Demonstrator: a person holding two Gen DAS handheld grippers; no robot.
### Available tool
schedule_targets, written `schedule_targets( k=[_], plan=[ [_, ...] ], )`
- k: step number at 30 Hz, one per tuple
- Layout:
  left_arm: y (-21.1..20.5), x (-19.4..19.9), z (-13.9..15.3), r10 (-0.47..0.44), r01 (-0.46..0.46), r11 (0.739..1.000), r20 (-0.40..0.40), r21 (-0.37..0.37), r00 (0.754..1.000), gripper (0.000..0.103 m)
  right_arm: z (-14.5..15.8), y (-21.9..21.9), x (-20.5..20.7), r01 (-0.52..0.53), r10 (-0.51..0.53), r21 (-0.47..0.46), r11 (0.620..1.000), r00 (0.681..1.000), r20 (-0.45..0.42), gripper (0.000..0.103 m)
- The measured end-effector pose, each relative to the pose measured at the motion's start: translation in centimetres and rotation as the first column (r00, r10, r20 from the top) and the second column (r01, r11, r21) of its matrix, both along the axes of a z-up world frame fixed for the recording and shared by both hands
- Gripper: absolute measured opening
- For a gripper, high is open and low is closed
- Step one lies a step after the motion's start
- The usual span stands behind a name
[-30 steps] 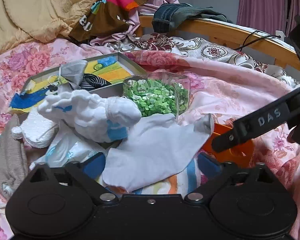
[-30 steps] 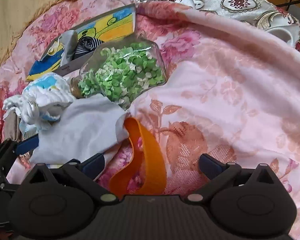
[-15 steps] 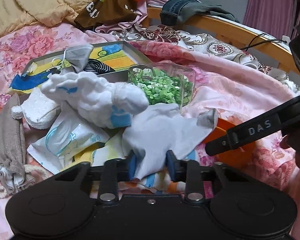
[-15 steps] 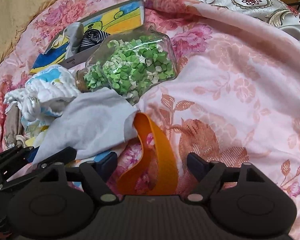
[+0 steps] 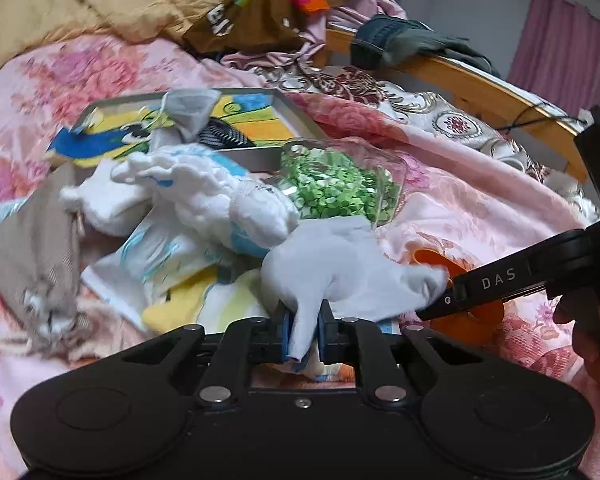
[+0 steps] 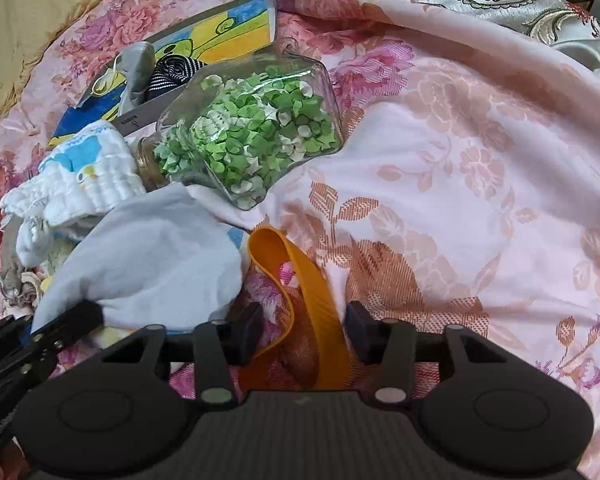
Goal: Organize soft objects
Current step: 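Grasp the orange strap with the right tool while the left tool lifts the white cloth, then carry the white cloth into the tray with the left tool while the right tool releases the strap there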
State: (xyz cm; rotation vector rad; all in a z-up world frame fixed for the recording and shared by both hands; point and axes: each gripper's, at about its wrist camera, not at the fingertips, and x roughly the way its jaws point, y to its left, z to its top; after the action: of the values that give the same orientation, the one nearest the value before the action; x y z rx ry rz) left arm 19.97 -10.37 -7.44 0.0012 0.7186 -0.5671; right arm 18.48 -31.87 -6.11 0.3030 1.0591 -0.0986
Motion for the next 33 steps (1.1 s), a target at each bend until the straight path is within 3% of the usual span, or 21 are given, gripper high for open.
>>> schedule_targets(
  k=[12,16,24,33],
  plan=[
    [1.2,-3.3,1.0,-0.002,0.001,0.998,-0.019,-0.056,1.000,0.009,0.9,0.2,-0.9,-0.030,0.030,0.006,1.000,0.998,0.053,0.018],
    [1.7,-4.1,1.3,0.014,-0.015,0.998,-0.012,-0.061,1.000,0.009,1.4,0.5,-1.2,-0.043,0.042,0.003,0.999,0.995,0.086,0.015],
    [1.9,-5.0,3.0,0.030,-0.028,0.996,0.026,-0.085,0.999,0.007,3.0,0.2,-2.3,-0.108,0.078,0.113,0.988,0.967,0.242,0.014],
    [1.4,-5.5,6.7,0.023,-0.010,0.993,0.110,-0.116,0.994,0.007,5.1,0.2,-3.8,-0.163,0.075,0.167,0.972,0.896,0.438,0.014]
  ],
)
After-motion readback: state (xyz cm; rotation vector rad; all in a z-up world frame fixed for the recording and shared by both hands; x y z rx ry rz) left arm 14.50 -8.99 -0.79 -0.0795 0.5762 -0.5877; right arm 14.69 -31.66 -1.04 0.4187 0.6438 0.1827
